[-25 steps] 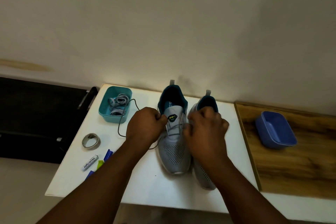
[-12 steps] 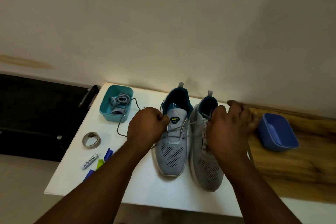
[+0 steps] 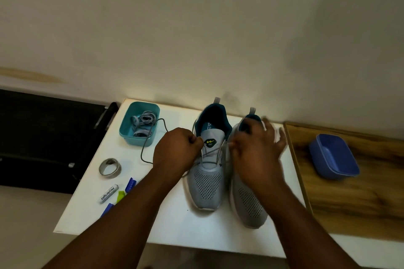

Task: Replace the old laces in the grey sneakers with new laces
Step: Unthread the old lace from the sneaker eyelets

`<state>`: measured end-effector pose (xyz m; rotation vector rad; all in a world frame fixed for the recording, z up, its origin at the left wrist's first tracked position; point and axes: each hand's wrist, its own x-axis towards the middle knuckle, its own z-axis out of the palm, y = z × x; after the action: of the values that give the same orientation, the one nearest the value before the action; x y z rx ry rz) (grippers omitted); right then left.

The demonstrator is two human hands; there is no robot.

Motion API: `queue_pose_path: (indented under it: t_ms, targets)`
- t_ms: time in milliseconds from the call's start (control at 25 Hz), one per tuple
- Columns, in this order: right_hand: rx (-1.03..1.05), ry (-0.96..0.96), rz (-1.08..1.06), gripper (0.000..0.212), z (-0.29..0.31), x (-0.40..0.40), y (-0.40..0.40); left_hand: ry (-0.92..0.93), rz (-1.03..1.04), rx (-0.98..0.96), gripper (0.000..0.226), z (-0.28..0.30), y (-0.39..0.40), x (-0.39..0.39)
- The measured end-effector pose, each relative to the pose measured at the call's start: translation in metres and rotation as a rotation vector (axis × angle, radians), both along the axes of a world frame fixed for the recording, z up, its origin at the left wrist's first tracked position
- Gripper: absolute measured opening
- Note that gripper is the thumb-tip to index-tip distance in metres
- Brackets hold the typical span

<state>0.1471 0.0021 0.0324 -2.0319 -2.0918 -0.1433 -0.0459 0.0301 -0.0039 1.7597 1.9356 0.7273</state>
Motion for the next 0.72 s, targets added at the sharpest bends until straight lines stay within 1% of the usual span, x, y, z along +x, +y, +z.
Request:
queue_pose_path:
  t_ms: [120,160,200,240,320,400,440,560,720]
  targets:
    - [-0.084,-0.165,-0.328,0.025,0.021,0.036,-0.003,0.0,0.0,-0.011,0.045,-0.001,-0.002,0.001]
    - [-0.104,-0.21,-0.403,0.029,0.02,0.041,-0.004,0.001,-0.001,-0.015,0.045,-0.001,-0.003,0.001]
    - [-0.108,-0.209,-0.417,0.034,0.018,0.039,-0.005,-0.002,-0.003,-0.015,0.045,0.0,-0.003,0.001]
    - [-0.09,-0.171,-0.359,0.039,0.014,0.031,-0.006,-0.009,-0.005,-0.014,0.045,0.0,-0.003,0.002]
    - [-0.037,-0.06,-0.098,0.041,0.001,0.004,-0.007,-0.013,-0.008,-0.017,0.044,0.001,-0.002,0.002]
    - [-0.046,-0.034,0.121,0.028,-0.017,-0.025,-0.006,-0.003,-0.011,-0.026,0.045,0.0,-0.001,0.001]
    - [-0.066,-0.041,0.164,0.021,-0.024,-0.035,-0.006,0.0,-0.013,-0.028,0.045,0.0,-0.002,0.001]
    - [-0.066,0.0,0.155,0.017,-0.03,-0.036,-0.003,-0.002,-0.01,-0.031,0.045,0.0,-0.001,0.0]
    - [-0.002,0.015,0.049,0.016,-0.012,-0.012,-0.003,0.009,0.008,-0.028,0.045,-0.001,-0.001,0.002]
